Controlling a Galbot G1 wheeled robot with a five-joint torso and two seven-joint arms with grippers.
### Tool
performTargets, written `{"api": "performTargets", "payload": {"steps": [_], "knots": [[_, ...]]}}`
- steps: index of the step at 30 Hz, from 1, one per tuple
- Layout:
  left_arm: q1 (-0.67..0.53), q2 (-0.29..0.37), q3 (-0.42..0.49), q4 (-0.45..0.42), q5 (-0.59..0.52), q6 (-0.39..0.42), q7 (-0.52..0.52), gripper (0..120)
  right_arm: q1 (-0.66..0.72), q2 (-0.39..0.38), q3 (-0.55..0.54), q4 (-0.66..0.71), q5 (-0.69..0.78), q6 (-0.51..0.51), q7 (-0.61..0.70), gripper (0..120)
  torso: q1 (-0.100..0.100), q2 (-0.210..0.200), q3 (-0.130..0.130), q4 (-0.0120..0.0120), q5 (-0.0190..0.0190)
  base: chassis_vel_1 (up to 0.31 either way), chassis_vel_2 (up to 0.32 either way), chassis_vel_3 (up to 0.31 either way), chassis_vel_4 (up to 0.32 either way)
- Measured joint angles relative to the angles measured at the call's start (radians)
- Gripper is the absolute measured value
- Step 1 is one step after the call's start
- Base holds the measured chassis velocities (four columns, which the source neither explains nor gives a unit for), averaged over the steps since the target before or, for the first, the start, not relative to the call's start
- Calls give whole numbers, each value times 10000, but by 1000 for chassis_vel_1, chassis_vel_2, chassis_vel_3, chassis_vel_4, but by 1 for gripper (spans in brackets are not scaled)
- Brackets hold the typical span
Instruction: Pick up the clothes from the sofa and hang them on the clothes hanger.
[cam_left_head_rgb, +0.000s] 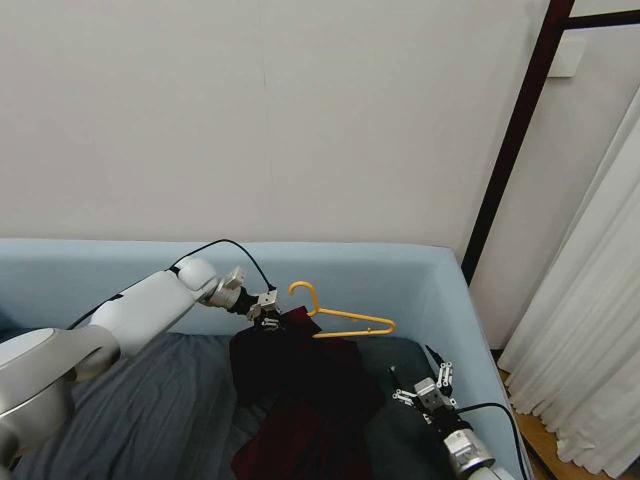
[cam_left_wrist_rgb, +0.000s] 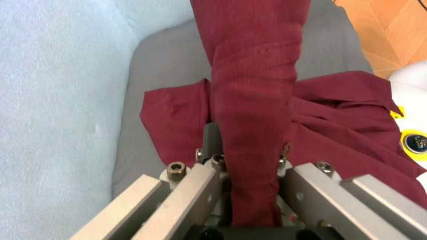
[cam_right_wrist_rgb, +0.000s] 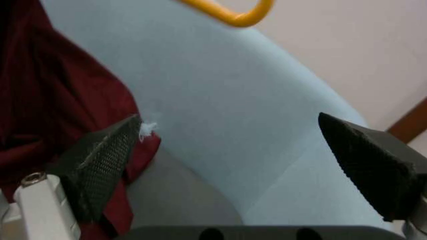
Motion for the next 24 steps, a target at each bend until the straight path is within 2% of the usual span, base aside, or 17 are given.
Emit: {"api": "performTargets", "payload": {"steps": [2,3,5,11,12,14,22,24], "knots": [[69,17,-76,-7,0,-43,-27,0,369,522,-121,-971,-601,379,-56,100,0,-2,0,-3,0,0,0,0,0],[69,17,-76,-7,0,-43,-27,0,369,522,-121,-971,-601,379,-56,100,0,-2,0,-3,0,0,0,0,0],[123,-47,-155,21,-28,-61,-46,0,797,1117,-192,-2084,-1878,978,-85,100,1,-2,0,-2,2,0,0,0,0],[126,-94,-180,58,-89,-62,-46,0,1374,1701,-278,-3615,-3958,1393,-160,100,1,-2,0,-4,2,0,0,0,0],[126,-94,-180,58,-89,-62,-46,0,1374,1701,-278,-3615,-3958,1393,-160,100,1,-2,0,-4,2,0,0,0,0],[121,-75,-170,57,-98,-62,-42,0,1711,1933,-161,-4453,-4711,1698,-13,100,1,-2,0,-1,0,0,0,0,0],[120,88,-69,-193,-217,-24,-60,0,2755,2981,296,-7004,-5821,2448,367,100,1,-2,0,-3,1,0,0,0,0],[121,121,-18,-235,-219,-23,-58,0,2862,3130,382,-7279,-5917,2613,378,100,2,-3,1,1,2,0,0,0,0]]}}
